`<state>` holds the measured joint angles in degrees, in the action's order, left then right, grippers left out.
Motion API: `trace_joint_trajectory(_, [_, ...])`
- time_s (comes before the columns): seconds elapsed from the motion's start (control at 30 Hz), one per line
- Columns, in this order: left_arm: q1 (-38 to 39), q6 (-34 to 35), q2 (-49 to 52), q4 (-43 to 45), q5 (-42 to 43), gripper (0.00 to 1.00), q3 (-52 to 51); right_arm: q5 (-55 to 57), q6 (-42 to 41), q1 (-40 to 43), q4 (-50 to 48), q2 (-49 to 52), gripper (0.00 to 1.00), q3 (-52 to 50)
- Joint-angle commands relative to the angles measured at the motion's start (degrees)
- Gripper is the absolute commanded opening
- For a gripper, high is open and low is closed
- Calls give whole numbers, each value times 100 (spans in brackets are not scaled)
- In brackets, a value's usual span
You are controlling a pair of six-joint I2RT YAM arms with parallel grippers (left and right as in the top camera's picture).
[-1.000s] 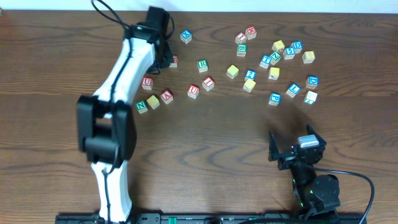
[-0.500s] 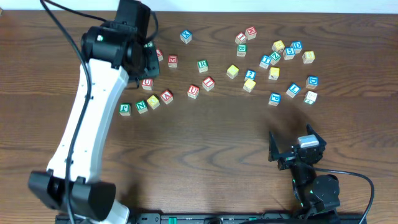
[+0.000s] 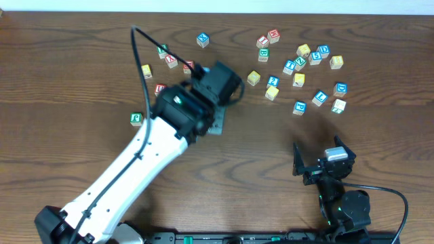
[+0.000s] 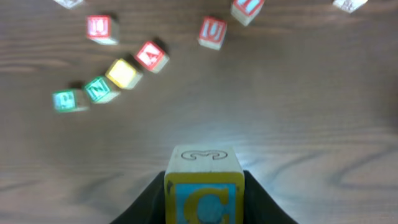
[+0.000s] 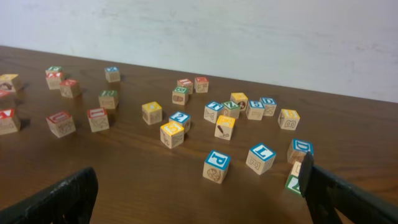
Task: Spell out CORL
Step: 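Carry the C block with the left gripper to the open table area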
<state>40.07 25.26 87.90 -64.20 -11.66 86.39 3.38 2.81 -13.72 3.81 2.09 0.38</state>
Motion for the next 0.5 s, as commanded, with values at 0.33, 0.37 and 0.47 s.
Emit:
trace_joint_trajectory(0.33, [210,1158,-190,1659,761,8,-1956,11,68,33,24,-31,99,-7])
trace_joint_trajectory(0.37, [210,1176,-190,1703,758,7,-1991,9,70,33,24,-31,99,-7])
trace_joint_trajectory(0.47, [210,1198,-188,1871,704,8,-2114,9,70,33,24,-31,99,-7])
